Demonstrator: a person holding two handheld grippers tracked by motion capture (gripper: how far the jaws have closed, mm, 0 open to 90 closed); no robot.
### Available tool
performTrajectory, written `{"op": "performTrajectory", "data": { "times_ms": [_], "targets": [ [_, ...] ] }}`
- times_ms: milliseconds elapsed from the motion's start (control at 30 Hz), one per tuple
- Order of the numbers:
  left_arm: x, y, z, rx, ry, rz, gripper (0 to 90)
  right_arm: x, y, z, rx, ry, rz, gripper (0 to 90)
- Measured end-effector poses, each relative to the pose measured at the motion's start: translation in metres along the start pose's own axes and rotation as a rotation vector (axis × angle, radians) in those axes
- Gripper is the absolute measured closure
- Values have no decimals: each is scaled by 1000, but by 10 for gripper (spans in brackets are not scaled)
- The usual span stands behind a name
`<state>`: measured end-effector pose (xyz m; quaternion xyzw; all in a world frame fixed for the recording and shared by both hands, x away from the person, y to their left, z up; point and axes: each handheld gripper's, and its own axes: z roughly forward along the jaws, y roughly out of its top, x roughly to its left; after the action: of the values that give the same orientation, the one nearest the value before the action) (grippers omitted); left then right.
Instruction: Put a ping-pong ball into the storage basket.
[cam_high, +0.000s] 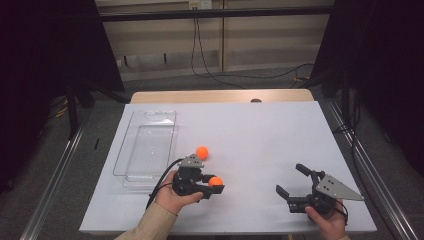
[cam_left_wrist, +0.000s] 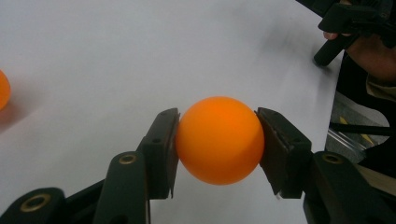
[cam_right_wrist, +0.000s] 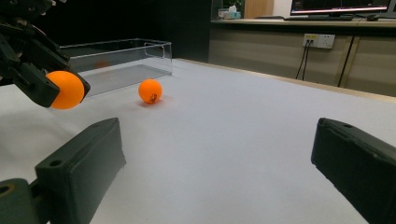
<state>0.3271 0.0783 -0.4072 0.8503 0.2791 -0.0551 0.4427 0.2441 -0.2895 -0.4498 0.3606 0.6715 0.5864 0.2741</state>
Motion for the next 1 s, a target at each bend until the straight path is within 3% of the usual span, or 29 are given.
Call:
{"op": "performTrajectory", "data": {
  "times_ms": [1000],
  "targets": [
    [11, 11, -19, -9, 20, -74, 508, 0, 0, 0, 2, 0, -1, 19]
  ]
}}
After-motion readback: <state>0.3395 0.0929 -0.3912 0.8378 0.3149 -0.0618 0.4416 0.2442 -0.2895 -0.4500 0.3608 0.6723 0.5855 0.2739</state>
